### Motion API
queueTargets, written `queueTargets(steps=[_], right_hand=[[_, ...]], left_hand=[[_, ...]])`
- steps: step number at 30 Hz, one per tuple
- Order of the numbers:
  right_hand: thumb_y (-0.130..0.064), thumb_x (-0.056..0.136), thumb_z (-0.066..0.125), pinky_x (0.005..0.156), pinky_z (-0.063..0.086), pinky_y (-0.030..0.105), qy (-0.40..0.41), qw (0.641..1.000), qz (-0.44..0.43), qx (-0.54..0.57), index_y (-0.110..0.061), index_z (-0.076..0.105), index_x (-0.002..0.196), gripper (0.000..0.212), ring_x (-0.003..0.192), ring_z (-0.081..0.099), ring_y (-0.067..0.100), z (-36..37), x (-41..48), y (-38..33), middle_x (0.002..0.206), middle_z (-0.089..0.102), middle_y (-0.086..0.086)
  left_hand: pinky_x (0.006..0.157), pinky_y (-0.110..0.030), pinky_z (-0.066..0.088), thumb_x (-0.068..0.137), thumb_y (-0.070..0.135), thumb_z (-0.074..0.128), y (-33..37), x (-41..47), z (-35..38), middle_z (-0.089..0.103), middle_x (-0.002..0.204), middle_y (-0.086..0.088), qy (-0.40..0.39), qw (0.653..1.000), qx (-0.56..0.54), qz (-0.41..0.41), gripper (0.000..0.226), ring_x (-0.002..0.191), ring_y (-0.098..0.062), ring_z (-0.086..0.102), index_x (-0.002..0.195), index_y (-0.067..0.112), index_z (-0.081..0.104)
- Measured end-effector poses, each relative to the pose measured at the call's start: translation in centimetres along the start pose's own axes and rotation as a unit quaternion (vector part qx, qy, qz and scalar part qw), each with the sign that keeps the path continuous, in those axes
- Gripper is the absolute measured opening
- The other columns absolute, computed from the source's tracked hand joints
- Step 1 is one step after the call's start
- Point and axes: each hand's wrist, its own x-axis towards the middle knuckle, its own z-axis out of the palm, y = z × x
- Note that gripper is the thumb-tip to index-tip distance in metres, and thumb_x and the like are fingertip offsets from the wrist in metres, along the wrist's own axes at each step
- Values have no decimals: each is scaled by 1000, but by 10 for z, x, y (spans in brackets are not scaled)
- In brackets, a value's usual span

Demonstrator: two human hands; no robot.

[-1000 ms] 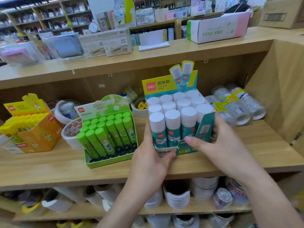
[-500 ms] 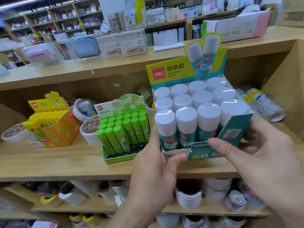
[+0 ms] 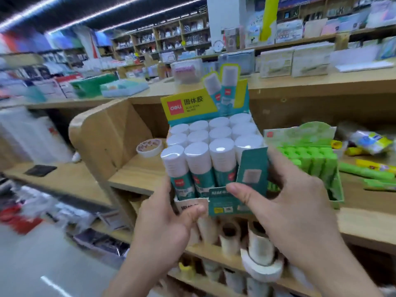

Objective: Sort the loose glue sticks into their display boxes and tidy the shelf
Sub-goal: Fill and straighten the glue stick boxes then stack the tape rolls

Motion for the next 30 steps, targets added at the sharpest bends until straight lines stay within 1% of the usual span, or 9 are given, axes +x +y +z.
queueTargets(steps=[7, 9, 13, 16, 19, 22, 26, 28, 30], right_hand=[[-40, 76, 76, 87, 53, 34, -46, 996, -29, 71, -42, 33, 143, 80, 107, 61, 2, 138, 23, -34, 119, 63, -22], [-35, 78, 77, 89, 53, 33, -53, 994, -25, 90, -43, 27, 145, 83, 108, 59, 0, 168, 31, -40, 123, 61, -22], [-28, 82, 73, 93, 52, 43, -82, 992, -12, 94, -55, 8, 144, 93, 116, 58, 11, 216, 49, -40, 135, 55, -14], [-24, 85, 71, 96, 51, 44, -104, 990, 14, 98, -56, 5, 143, 94, 122, 54, 13, 241, 59, -30, 142, 49, -12], [-19, 88, 67, 99, 49, 38, -122, 987, 18, 104, -51, 8, 146, 89, 127, 48, 8, 253, 71, -19, 146, 43, -12], [-18, 90, 63, 101, 48, 36, -153, 984, 16, 85, -48, -3, 147, 93, 131, 44, 8, 255, 84, -11, 149, 38, -11], [-17, 91, 60, 107, 42, 37, -183, 980, 9, 75, -44, -7, 148, 92, 138, 33, 4, 244, 83, -6, 155, 26, -16], [-17, 93, 58, 109, 41, 35, -182, 980, 4, 76, -39, 5, 150, 81, 138, 29, 1, 232, 73, -5, 154, 27, -16], [-16, 94, 55, 103, 46, 34, -153, 985, 5, 80, -32, 30, 147, 61, 128, 41, 0, 215, 57, -4, 143, 44, -14]], left_hand=[[90, -49, 51, 76, 6, 77, -71, 25, -104, 70, 101, 18, 58, 997, 29, -45, 51, 100, -11, 66, 107, 41, 56], [91, -50, 50, 75, 7, 78, -93, 39, -123, 69, 101, 19, 68, 995, 41, -53, 55, 101, -12, 65, 105, 47, 54], [92, -47, 50, 79, -1, 73, -125, 66, -140, 68, 100, 21, 60, 994, 40, -76, 57, 100, -6, 64, 103, 46, 52], [92, -38, 51, 81, -5, 69, -141, 83, -140, 66, 102, 18, 38, 994, 46, -89, 56, 100, 1, 61, 110, 39, 49], [82, -19, 49, 84, -4, 66, -150, 98, -136, 61, 108, 16, 38, 993, 48, -101, 56, 104, -4, 58, 126, 26, 43], [77, -11, 44, 87, 1, 65, -154, 109, -127, 59, 109, 19, 69, 990, 73, -96, 58, 103, -1, 56, 135, 24, 40], [93, -36, 49, 86, 11, 68, -158, 116, -114, 56, 127, 10, 141, 975, 155, -75, 70, 113, -9, 53, 142, 30, 31], [95, -47, 48, 83, 15, 72, -158, 115, -110, 48, 135, -2, 193, 959, 202, -55, 81, 121, -21, 50, 146, 28, 22], [86, -44, 49, 82, 13, 72, -155, 103, -104, 46, 127, -12, 251, 941, 226, 8, 78, 109, -26, 51, 144, 20, 26]])
